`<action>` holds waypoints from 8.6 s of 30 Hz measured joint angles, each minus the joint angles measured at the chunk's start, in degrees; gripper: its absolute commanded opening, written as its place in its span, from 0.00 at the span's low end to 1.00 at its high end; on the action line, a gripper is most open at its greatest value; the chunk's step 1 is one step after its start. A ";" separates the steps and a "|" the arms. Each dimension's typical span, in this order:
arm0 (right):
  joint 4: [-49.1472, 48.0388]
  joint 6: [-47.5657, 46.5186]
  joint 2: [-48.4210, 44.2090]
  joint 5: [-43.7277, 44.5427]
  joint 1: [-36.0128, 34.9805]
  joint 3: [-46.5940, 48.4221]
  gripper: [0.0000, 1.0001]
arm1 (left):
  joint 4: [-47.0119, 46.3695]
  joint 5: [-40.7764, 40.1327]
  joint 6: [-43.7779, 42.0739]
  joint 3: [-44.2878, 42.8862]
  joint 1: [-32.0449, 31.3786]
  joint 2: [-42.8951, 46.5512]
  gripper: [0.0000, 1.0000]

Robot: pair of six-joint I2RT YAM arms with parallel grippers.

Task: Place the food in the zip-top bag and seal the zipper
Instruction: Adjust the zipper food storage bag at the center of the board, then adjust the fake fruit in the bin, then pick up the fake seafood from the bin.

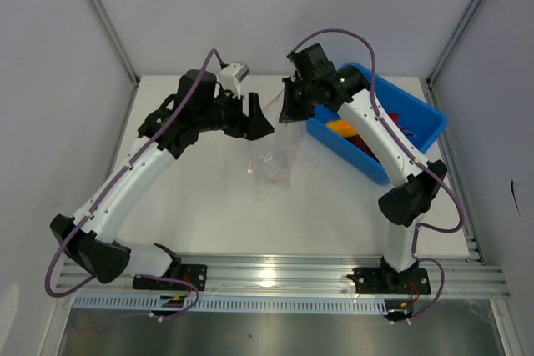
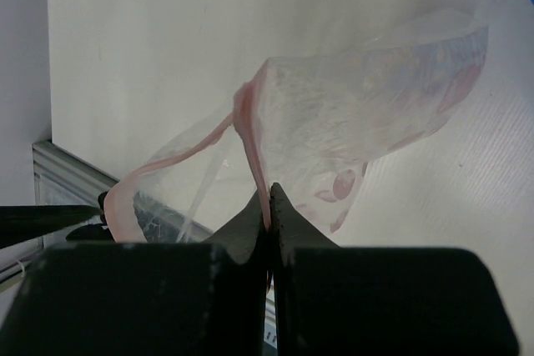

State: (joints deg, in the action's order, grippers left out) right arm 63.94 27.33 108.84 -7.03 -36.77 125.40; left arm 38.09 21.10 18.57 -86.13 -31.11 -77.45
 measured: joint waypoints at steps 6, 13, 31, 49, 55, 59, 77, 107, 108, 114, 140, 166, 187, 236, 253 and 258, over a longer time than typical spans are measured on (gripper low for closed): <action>-0.79 -0.85 -0.72 -1.51 0.31 -2.80 0.00 | 0.55 -10.60 1.55 -0.20 0.00 3.98 0.75; -2.38 -1.49 -2.86 -4.72 0.52 -3.06 0.00 | 2.93 -14.53 1.90 -1.07 -0.02 1.01 0.70; -4.44 -2.12 -3.52 -14.25 5.31 -4.83 0.00 | 8.79 -13.99 2.21 -8.90 -0.02 -9.51 0.01; -3.63 -5.22 -0.09 -16.26 9.09 -5.14 0.75 | 20.41 -29.14 6.40 -17.84 -0.48 -9.18 0.00; -1.55 -4.09 -0.57 -13.40 12.31 -1.77 0.91 | 26.34 -35.43 7.37 -24.61 -0.48 -16.87 0.00; 0.07 -2.99 -2.95 -9.55 20.90 -2.78 0.93 | 28.17 -36.48 7.50 -24.85 -0.48 -18.99 0.00; 9.07 3.58 -8.37 9.86 40.98 -21.68 0.81 | 22.93 -33.20 4.70 -24.44 -0.48 -19.08 0.01; 2.56 15.61 -14.93 5.81 44.52 -42.60 0.73 | 22.51 -29.86 3.87 -24.22 -0.46 -19.63 0.01; 1.46 16.04 -15.04 5.68 44.54 -43.25 0.72 | 22.53 -29.81 3.87 -24.22 -0.42 -19.67 0.01; -4.02 17.11 -15.43 5.73 44.94 -47.63 0.72 | 22.60 -29.86 3.89 -23.17 -0.42 -19.67 0.01; -31.61 18.78 -5.90 -17.35 36.89 -40.48 0.12 | 23.34 -28.37 3.98 -22.40 -0.42 -19.63 0.00; -18.47 5.40 2.82 -9.29 47.30 -25.11 0.82 | 24.00 -24.70 4.46 -20.00 -0.42 -19.50 0.01; -27.19 -2.73 18.38 -33.29 48.63 -24.68 0.56 | 23.76 -23.78 4.96 -15.54 -0.42 -17.25 0.01; -15.12 5.64 11.02 -34.34 53.92 -17.46 0.00 | 23.76 -22.32 5.35 -15.54 -0.42 -17.27 0.01; 0.22 -10.69 8.35 -12.31 45.68 -11.15 0.00 | 23.76 -22.08 5.33 -15.56 -0.35 -17.40 0.00; 1.62 -12.52 7.85 -4.55 42.38 -6.19 0.00 | 23.76 -21.22 5.29 -15.56 -0.35 -17.40 0.01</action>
State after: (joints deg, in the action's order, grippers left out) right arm 65.56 14.81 116.68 -11.57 5.61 119.22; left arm 61.84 -0.12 23.86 -101.69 -31.46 -94.85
